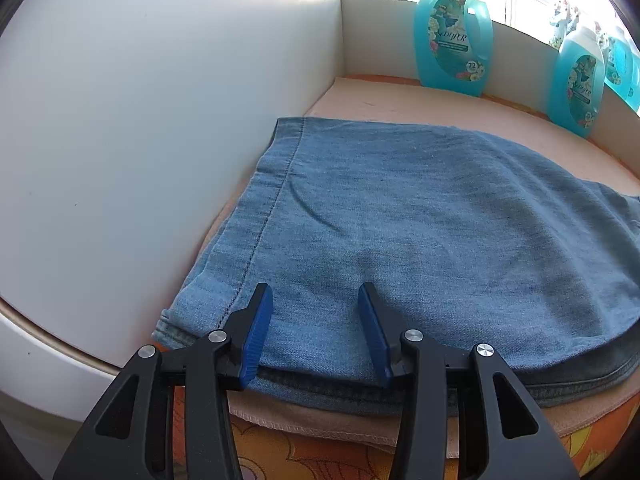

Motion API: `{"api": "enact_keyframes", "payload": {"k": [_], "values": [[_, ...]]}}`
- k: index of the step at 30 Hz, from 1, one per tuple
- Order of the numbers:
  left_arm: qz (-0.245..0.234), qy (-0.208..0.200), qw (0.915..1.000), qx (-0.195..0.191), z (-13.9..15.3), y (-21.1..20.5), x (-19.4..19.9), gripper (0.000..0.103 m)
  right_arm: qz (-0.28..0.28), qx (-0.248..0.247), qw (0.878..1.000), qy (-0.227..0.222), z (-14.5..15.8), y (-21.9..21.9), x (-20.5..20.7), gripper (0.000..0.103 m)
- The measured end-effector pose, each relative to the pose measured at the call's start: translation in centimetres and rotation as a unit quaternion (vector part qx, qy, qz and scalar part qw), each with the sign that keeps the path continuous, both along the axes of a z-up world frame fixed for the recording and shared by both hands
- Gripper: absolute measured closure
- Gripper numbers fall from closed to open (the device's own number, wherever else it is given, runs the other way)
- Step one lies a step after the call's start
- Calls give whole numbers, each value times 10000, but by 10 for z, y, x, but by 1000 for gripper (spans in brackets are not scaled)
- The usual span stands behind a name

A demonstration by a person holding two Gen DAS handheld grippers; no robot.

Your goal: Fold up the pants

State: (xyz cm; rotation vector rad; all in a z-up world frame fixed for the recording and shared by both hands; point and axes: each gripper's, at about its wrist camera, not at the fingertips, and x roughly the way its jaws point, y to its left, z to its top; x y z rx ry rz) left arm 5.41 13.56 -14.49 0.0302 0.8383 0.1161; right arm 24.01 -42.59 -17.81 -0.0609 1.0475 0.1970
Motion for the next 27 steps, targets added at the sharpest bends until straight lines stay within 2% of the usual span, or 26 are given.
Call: {"api": "enact_keyframes", "payload": {"k": [1, 2, 3, 6, 9, 10, 13, 14, 18, 23, 27], "values": [[-5, 4, 10000, 17, 0, 0, 1, 60, 18, -37, 10000, -34, 0, 2, -1, 51], [-6, 9, 10000, 29, 0, -1, 2, 60, -17, -127, 9999, -82, 1, 3, -2, 63], [-6, 14, 10000, 40, 0, -1, 3, 59, -91, -212, 9996, -136, 2, 3, -3, 82], [-6, 14, 10000, 85, 1, -3, 3, 59, -335, -115, 9984, -451, 18, -6, -7, 94], [7, -1, 10000, 89, 1, -3, 4, 59, -654, 127, 9945, -811, 34, -21, -9, 96], [12, -8, 10000, 74, 0, -2, 5, 59, -682, 150, 9944, -788, 33, -23, -5, 96], [20, -8, 10000, 51, 0, -2, 5, 59, -616, -27, 9976, -326, 18, -17, 8, 95], [16, -5, 10000, 54, 0, -2, 5, 59, -662, -47, 9974, -299, 16, -15, 8, 92], [158, -49, 9997, 194, 6, 1, 1, 59, -733, -83, 9957, -556, 27, -3, -1, 66], [461, -305, 9984, -106, 24, 24, -22, 59, -251, -3, 9953, -932, 58, 43, -27, 66], [585, -425, 9971, -255, 32, 37, -43, 59, 445, 243, 9921, -1147, 81, 100, -57, 66]]}}
